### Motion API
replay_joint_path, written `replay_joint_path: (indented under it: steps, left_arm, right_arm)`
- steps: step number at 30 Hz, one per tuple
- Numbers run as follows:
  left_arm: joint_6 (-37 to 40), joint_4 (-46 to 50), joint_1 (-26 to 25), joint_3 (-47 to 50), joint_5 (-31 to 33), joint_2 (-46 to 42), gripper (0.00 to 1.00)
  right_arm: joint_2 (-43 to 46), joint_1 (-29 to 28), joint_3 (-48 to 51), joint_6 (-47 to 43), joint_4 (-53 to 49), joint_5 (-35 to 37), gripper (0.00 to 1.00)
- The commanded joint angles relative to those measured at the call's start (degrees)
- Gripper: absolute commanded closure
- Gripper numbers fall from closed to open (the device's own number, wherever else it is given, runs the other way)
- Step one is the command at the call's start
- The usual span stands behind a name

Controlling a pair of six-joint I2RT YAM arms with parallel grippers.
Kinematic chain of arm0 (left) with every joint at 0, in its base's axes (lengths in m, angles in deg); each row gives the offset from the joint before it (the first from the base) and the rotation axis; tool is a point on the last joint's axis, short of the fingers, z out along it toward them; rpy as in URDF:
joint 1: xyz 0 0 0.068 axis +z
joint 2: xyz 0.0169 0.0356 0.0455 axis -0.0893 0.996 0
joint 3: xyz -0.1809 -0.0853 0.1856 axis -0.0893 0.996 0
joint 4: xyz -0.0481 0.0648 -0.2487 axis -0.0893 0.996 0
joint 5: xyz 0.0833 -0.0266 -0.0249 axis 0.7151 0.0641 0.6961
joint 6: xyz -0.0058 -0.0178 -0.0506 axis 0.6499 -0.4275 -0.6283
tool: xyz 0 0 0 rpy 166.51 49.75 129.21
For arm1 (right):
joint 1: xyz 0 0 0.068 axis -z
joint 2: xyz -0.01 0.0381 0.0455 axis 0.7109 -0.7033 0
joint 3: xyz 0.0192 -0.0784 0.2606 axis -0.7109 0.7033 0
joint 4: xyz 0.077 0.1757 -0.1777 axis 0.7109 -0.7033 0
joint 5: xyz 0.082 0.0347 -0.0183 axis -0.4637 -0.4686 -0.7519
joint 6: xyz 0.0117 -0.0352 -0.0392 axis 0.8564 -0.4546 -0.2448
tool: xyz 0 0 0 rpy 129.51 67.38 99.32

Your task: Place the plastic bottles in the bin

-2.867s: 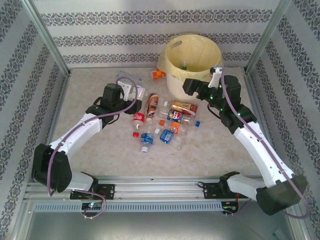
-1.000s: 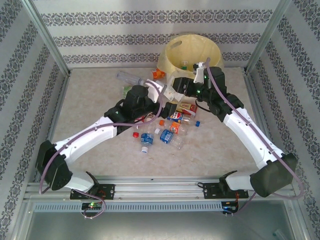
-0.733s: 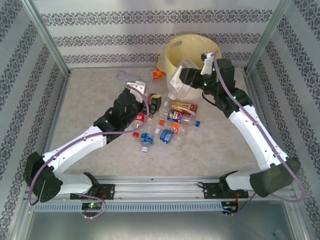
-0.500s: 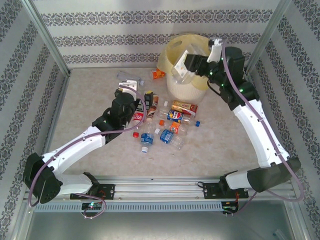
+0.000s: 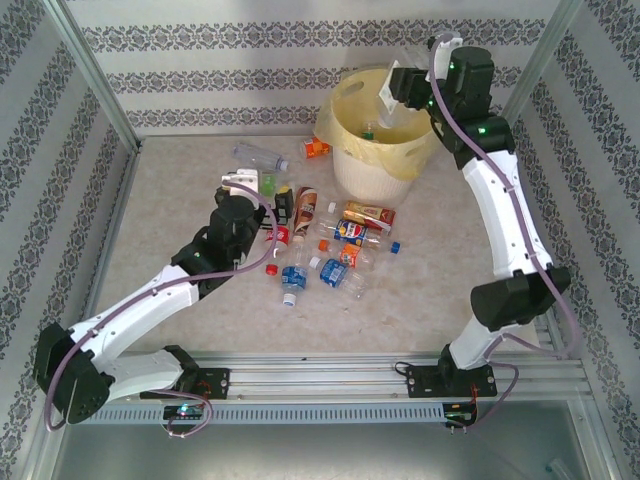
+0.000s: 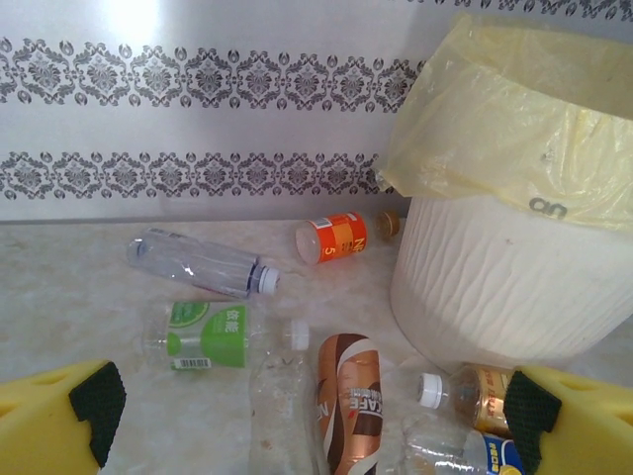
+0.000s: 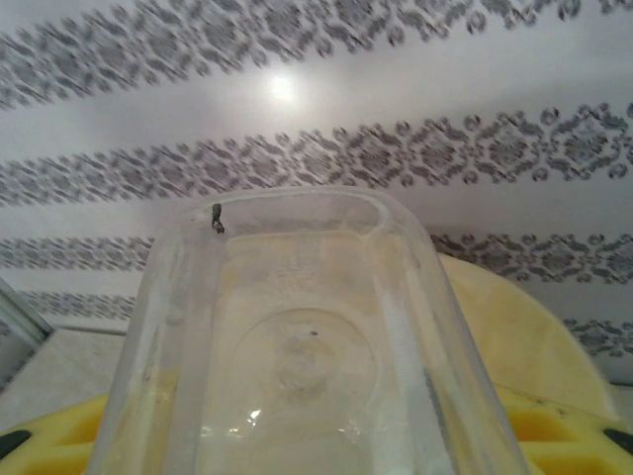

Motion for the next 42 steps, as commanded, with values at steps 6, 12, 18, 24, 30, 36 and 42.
replay_joint_path:
  steps: [6,12,18,24,30,36,42]
  left_arm:
    - [-0.6,-0.6,1.1,1.3,1.5,-1.9,0.01]
    - [-0.6,-1.4,1.3,1.7,0.8,-1.4,0.00]
    - [-1.5,-0.4,1.5,1.0,1.9,-0.3,0.00]
    - [-4.4,3.4,2.1,0.1,7.0,0.0,0.00]
    - [-7.8,5.7,3.9,0.6,8.1,-0.6,0.01]
    - [-13.9,10.0,6.8,0.1,7.7,0.2,0.01]
    - [-18.6,12.1,9.9,-0.1,4.8,1.3,0.01]
  right_arm:
    - [-8.8,6.6,-7.2,-7.5,-9.2,-13.5,0.49]
    - [-14.6,6.8,-13.0,-9.7,-15.2,-17.2,0.45]
    - [-17.1,6.8,-13.8,-8.6,-14.8,-16.0,0.38]
    - [-18.0,6.8,-15.0,-8.6,-13.9,-10.5,0.26]
    - [-16.5,6.7,-15.6,-7.6,-12.9,-9.0,0.23]
    - [-12.3,5.6,-12.2,-8.0,-11.7,-7.0,0.16]
    - [-4.4,3.8,-4.3,-5.9,-8.3,-3.9,0.08]
